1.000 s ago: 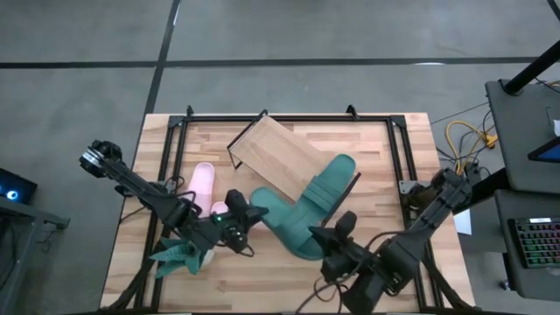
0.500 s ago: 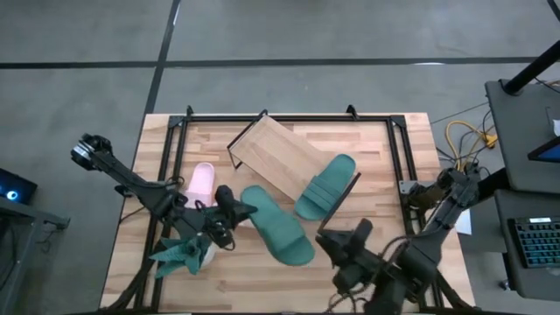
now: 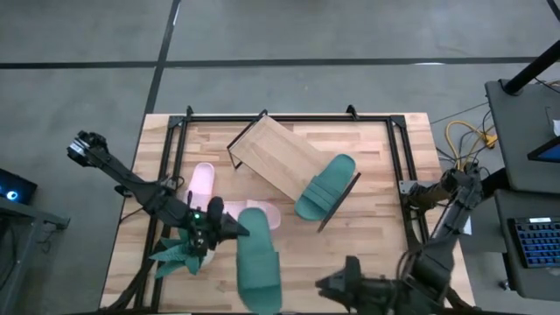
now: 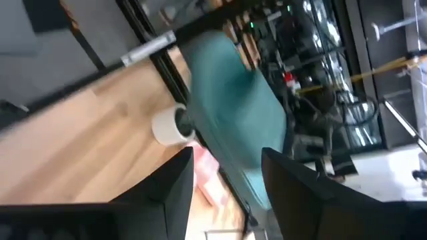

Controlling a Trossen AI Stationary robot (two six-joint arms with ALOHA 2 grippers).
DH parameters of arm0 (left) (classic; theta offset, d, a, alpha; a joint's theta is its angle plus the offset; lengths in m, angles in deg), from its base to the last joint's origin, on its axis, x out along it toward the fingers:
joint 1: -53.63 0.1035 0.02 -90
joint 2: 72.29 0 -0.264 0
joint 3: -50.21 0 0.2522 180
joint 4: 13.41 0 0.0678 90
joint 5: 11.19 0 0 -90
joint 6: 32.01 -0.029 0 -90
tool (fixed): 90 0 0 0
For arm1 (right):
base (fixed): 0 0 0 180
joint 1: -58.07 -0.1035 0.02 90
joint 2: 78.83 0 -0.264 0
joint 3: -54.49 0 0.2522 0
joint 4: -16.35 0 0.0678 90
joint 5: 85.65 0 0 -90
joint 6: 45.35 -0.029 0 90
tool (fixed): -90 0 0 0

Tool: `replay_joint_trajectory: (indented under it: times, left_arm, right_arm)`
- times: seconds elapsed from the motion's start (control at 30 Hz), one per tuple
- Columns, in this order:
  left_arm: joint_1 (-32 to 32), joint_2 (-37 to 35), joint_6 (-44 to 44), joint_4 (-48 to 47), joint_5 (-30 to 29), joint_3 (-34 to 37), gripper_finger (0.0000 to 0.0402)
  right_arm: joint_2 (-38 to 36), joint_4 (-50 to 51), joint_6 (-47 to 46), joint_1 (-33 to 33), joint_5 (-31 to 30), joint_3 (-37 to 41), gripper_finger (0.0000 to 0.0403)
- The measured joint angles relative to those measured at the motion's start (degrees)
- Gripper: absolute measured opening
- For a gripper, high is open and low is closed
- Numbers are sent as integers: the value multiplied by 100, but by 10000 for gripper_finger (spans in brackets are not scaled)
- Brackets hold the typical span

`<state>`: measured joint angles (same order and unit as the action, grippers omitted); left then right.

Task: Pick and place slides into the shelf
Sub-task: Put the green slide on the shelf

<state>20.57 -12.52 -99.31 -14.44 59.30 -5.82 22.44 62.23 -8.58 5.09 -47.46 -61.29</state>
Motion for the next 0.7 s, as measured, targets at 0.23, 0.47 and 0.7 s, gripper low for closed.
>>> replay_joint_trajectory:
  times: [0.23, 0.47, 0.7]
  left_arm:
    - [8, 91, -524, 534, 388, 108, 44]
    - [11, 87, -805, 691, 1461, 115, 44]
    - [39, 265, -1072, 1474, 1592, 117, 44]
  right_arm:
    - [81, -298, 512, 332, -26, 234, 150]
    - [92, -424, 902, 699, -25, 288, 142]
    - [90, -715, 1412, 1023, 721, 293, 141]
